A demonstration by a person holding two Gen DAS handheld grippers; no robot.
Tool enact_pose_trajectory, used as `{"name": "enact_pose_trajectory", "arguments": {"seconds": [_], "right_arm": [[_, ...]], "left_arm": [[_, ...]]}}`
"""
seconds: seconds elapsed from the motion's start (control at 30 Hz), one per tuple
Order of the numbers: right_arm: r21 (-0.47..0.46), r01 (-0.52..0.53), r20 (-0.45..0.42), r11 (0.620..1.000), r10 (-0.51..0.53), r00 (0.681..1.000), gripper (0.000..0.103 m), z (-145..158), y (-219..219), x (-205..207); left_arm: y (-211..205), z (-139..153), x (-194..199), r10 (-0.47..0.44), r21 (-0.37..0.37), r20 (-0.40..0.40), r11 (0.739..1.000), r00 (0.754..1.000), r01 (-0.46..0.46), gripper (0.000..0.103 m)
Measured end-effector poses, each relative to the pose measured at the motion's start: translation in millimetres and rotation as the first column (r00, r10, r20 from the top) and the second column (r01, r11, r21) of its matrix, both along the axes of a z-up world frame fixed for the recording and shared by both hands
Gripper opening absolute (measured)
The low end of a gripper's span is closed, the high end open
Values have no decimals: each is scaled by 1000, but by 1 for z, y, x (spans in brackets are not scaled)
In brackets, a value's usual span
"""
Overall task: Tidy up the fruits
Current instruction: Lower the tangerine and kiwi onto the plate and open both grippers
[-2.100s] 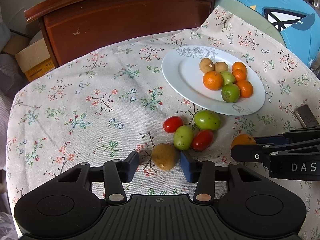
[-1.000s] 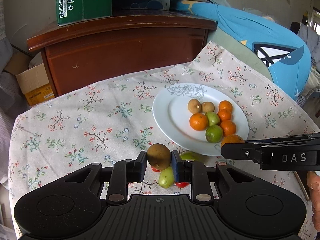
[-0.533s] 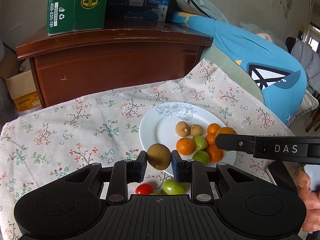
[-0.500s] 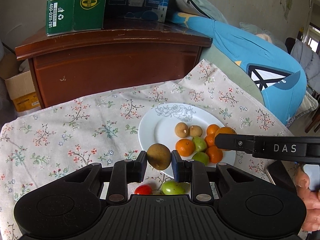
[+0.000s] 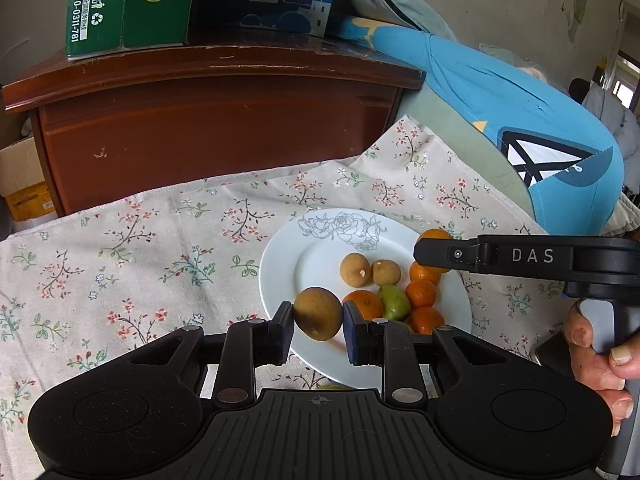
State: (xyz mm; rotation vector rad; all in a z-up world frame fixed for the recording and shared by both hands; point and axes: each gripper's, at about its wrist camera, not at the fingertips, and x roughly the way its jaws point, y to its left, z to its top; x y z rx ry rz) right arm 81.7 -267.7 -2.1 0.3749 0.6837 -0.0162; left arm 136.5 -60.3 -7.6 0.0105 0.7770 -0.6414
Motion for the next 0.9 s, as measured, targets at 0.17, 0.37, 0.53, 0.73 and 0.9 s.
{"name": "enact_pose_trajectory", "arguments": {"seconds": [0.17, 0.37, 0.53, 0.73, 0.9], "right_arm": [[-21, 2, 10, 1000, -2, 1000, 34, -3, -5, 14], [-37, 5, -3, 999, -5, 1000, 34, -13, -11, 31], [-41, 11, -16, 999, -12, 1000, 34, -20, -15, 40], [-27, 30, -38, 999, -31, 999, 36, -30, -21, 48], [-12, 44, -35, 999, -45, 998, 37, -31, -24, 48]], "left_arm": [[-7, -7, 4, -2, 3, -12, 1000, 1000, 2, 24], [-13, -14, 9, -5, 2, -21, 1000, 1000, 5, 24], [-21, -18, 13, -7, 1, -24, 1000, 1000, 7, 24], [-29, -23, 15, -2, 1, -28, 1000, 1000, 2, 26], [-27, -17, 15, 9, -11, -25, 1000, 1000, -9, 27]]}}
